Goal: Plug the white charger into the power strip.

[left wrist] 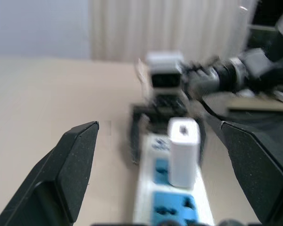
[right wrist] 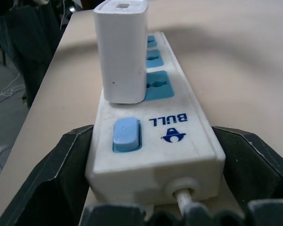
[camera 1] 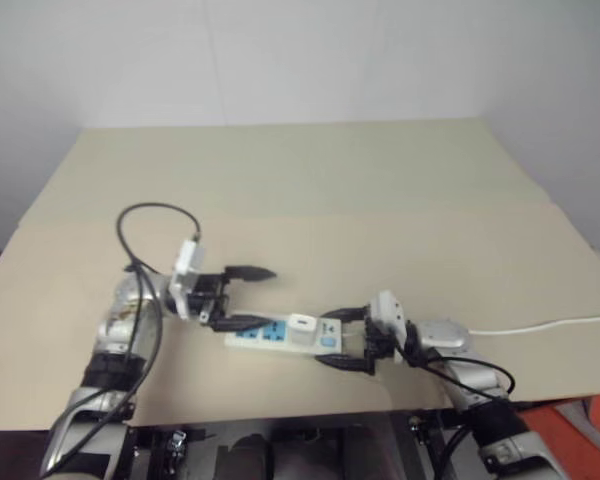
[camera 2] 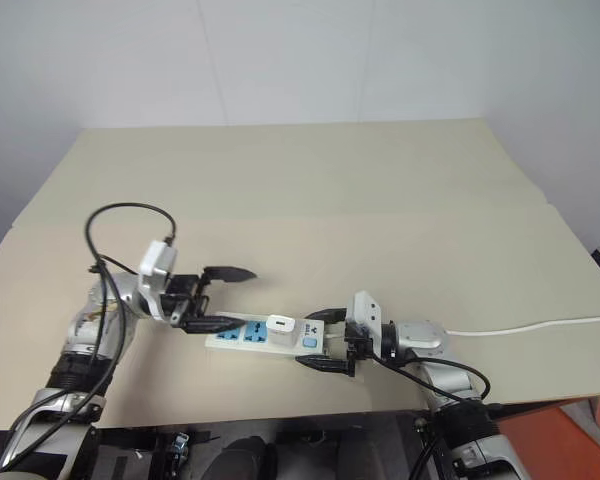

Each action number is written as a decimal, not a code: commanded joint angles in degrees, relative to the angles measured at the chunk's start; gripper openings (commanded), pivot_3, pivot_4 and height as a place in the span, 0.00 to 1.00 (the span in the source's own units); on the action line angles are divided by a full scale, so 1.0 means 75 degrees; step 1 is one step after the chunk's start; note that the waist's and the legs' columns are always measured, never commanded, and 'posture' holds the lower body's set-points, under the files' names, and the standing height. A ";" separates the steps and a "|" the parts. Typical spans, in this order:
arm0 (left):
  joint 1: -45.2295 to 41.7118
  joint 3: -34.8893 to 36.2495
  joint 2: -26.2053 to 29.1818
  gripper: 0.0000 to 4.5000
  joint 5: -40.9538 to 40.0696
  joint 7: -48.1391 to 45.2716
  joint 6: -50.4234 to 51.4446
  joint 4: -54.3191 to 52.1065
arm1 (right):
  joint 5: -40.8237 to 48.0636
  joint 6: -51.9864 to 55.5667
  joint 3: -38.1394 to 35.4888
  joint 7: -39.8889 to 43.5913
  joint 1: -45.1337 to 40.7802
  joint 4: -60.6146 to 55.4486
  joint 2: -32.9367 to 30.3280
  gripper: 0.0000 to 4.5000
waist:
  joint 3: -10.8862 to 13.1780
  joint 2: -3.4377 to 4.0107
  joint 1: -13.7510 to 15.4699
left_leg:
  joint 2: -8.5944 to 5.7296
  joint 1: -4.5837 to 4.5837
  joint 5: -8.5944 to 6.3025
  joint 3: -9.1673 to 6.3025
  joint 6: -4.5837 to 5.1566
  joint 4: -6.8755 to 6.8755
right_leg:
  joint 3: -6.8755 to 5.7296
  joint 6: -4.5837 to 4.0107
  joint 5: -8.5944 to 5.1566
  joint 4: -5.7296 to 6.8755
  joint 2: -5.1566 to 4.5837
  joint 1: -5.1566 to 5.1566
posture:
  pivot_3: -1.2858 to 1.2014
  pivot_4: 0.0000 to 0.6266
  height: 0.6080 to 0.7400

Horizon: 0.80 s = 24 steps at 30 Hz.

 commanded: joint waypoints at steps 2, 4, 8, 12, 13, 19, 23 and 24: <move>0.0341 0.0909 0.0940 1.00 0.0003 -0.0095 -0.0307 -0.0102 | 0.0214 -0.0615 -0.0855 0.0431 0.0249 -0.0949 -0.1143 0.99 | 0.0008 0.0005 0.0011 | -0.0004 -0.0019 -0.0002 0.0001 -0.0003 0.0000 | 0.0000 0.0001 0.0000 -0.0002 -0.0002 -0.0020 | 0.52 0.24 1.00; 0.0619 0.1223 0.1508 1.00 -0.0004 -0.0302 -0.0306 -0.0034 | 0.0587 -0.0532 -0.1330 0.0823 0.0450 -0.1404 -0.1879 0.99 | 0.0011 0.0009 -0.0008 | -0.0006 -0.0046 -0.0006 0.0003 -0.0002 0.0000 | 0.0001 0.0002 -0.0002 -0.0006 -0.0005 -0.0047 | 0.52 0.24 1.00; 0.1027 0.1641 0.2087 1.00 -0.0058 -0.0416 -0.0308 -0.0070 | 0.0810 -0.0766 -0.1935 0.1219 0.0896 -0.1711 -0.2756 0.99 | 0.0012 0.0007 0.0024 | -0.0001 -0.0113 -0.0008 0.0006 -0.0001 0.0001 | -0.0002 0.0002 -0.0001 0.0001 -0.0005 -0.0131 | 0.52 0.24 1.00; 0.1705 0.2101 0.2678 1.00 -0.0160 -0.0492 -0.0264 -0.0349 | 0.1137 -0.0637 -0.2608 0.1514 0.1414 -0.1862 -0.3449 0.99 | 0.0016 0.0007 0.0065 | 0.0002 -0.0122 -0.0014 0.0012 0.0004 -0.0005 | -0.0001 0.0001 -0.0001 -0.0007 -0.0006 -0.0135 | 0.52 0.24 1.00; 0.1808 0.2156 0.2736 1.00 -0.0198 -0.0492 -0.0238 -0.0406 | 0.1162 -0.0620 -0.2661 0.1513 0.1481 -0.1864 -0.3506 0.99 | 0.0016 0.0006 0.0073 | 0.0003 -0.0122 -0.0015 0.0017 0.0004 -0.0005 | 0.0001 0.0001 -0.0001 -0.0014 -0.0008 -0.0134 | 0.52 0.24 1.00; 0.2215 0.2293 0.2771 1.00 -0.0107 -0.0150 -0.0017 -0.0833 | 0.1064 -0.0431 -0.2842 0.1282 0.1770 -0.1835 -0.3662 0.99 | 0.0017 0.0005 0.0167 | 0.0018 -0.0118 -0.0015 0.0024 0.0003 -0.0002 | -0.0001 0.0000 -0.0001 -0.0010 -0.0009 -0.0126 | 0.52 0.24 1.00; 0.2384 0.2237 0.2696 1.00 -0.0180 -0.0056 0.0143 -0.1127 | 0.1095 -0.0326 -0.2964 0.1086 0.2060 -0.2050 -0.3651 0.99 | 0.0018 0.0003 0.0185 | 0.0016 -0.0120 -0.0015 0.0025 0.0003 0.0001 | 0.0000 0.0000 0.0000 -0.0010 -0.0010 -0.0126 | 0.52 0.24 1.00; 0.2410 0.2209 0.2715 1.00 -0.0213 -0.0012 0.0310 -0.1190 | 0.1097 -0.0324 -0.3017 0.1021 0.2184 -0.2146 -0.3636 0.99 | 0.0018 0.0004 0.0185 | 0.0016 -0.0120 -0.0015 0.0025 0.0003 0.0000 | -0.0001 0.0000 0.0000 -0.0011 -0.0011 -0.0127 | 0.52 0.24 1.00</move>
